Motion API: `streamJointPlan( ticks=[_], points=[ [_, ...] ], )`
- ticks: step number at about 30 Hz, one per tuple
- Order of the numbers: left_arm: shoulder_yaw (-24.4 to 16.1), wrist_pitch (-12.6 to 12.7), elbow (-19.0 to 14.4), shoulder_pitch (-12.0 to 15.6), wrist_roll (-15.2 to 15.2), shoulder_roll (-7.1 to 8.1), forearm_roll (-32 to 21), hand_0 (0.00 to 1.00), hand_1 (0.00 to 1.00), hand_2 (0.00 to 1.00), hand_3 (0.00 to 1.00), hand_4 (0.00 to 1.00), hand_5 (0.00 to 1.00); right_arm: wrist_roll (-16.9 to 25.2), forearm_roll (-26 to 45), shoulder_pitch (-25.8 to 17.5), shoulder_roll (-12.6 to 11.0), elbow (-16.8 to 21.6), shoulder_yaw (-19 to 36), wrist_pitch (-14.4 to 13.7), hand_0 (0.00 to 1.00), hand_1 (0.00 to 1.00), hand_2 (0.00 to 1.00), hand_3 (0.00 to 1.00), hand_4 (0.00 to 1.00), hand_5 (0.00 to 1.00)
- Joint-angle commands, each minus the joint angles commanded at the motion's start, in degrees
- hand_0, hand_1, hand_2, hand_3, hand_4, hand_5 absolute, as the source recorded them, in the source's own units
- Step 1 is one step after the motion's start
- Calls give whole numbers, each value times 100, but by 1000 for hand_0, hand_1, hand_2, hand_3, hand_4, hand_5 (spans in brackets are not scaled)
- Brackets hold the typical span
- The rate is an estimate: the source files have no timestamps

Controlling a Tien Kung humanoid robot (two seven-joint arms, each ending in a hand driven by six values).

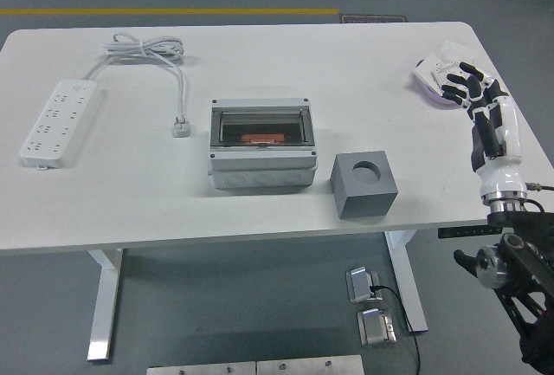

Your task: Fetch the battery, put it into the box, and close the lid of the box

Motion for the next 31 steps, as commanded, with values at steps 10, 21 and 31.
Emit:
streamJointPlan(
  ticks=[10,21,31],
  points=[
    [-11,6,0,-13,4,17,-6,639,690,574,565,523,7,-39,-118,10,6,-1,112,-20,695,640,656,713,952,722],
    [102,12,6,-1,-36,-14,-147,639,691,575,565,525,7,-32,-130,-38,24,5,168,-28,700,641,655,712,942,713],
    [123,25,5,46,-36,12,-212,639,692,576,566,527,9,-63,-161,3,23,26,145,-50,702,641,652,711,939,709]
  ],
)
